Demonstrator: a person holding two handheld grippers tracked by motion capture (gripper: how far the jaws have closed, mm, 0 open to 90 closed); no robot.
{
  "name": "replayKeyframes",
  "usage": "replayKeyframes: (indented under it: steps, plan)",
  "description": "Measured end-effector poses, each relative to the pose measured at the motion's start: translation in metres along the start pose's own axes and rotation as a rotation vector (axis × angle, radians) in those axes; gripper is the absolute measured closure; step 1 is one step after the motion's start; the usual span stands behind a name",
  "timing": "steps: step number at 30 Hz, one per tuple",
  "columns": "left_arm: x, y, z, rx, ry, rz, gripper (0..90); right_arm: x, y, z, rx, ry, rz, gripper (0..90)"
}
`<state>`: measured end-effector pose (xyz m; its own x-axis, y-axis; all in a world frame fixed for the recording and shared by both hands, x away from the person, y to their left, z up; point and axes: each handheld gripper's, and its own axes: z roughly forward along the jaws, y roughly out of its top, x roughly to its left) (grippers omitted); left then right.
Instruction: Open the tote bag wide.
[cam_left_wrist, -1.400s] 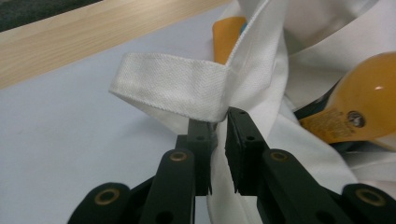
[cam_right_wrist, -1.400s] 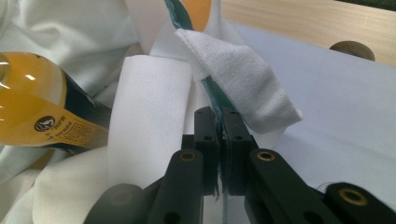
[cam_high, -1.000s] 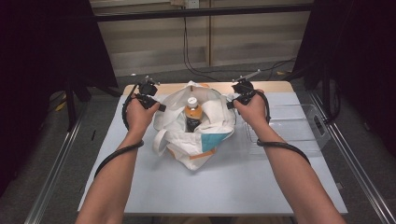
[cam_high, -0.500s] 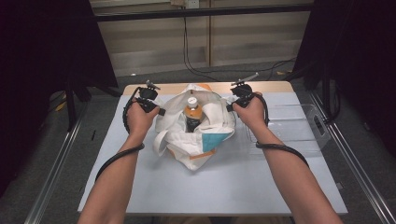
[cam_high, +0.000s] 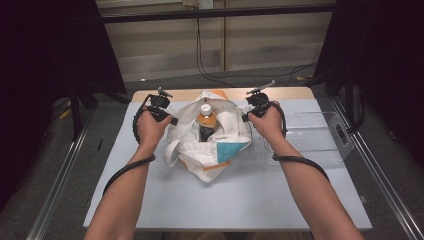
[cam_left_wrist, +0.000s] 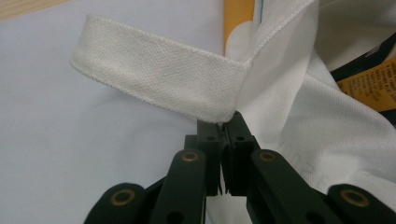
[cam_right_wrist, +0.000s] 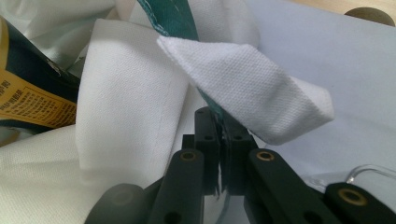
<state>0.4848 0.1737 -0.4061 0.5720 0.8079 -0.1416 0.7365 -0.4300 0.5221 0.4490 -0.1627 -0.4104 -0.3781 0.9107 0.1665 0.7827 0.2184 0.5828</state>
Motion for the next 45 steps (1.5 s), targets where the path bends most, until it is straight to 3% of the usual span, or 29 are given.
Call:
replayKeyframes:
  steps: [3, 14, 20, 30, 45]
  plan:
    - [0.001, 0.000, -0.001, 0.025, 0.002, 0.028, 87.3, 0.000, -0.001, 0.001, 0.002, -0.003, 0.003, 87.6]
    - [-0.002, -0.003, 0.001, 0.017, -0.008, 0.006, 87.4, 0.001, -0.003, 0.000, 0.002, -0.013, 0.013, 87.2]
    - [-0.001, -0.003, -0.009, 0.003, -0.002, 0.001, 85.3, 0.002, -0.001, -0.008, -0.017, -0.021, 0.020, 82.4]
    - [-0.002, -0.007, -0.021, -0.023, 0.007, -0.013, 74.9, 0.008, -0.002, -0.022, -0.047, -0.028, -0.007, 74.6]
    - [-0.011, -0.008, -0.041, -0.053, 0.016, 0.003, 72.0, 0.010, -0.004, -0.046, -0.079, -0.027, -0.031, 70.6]
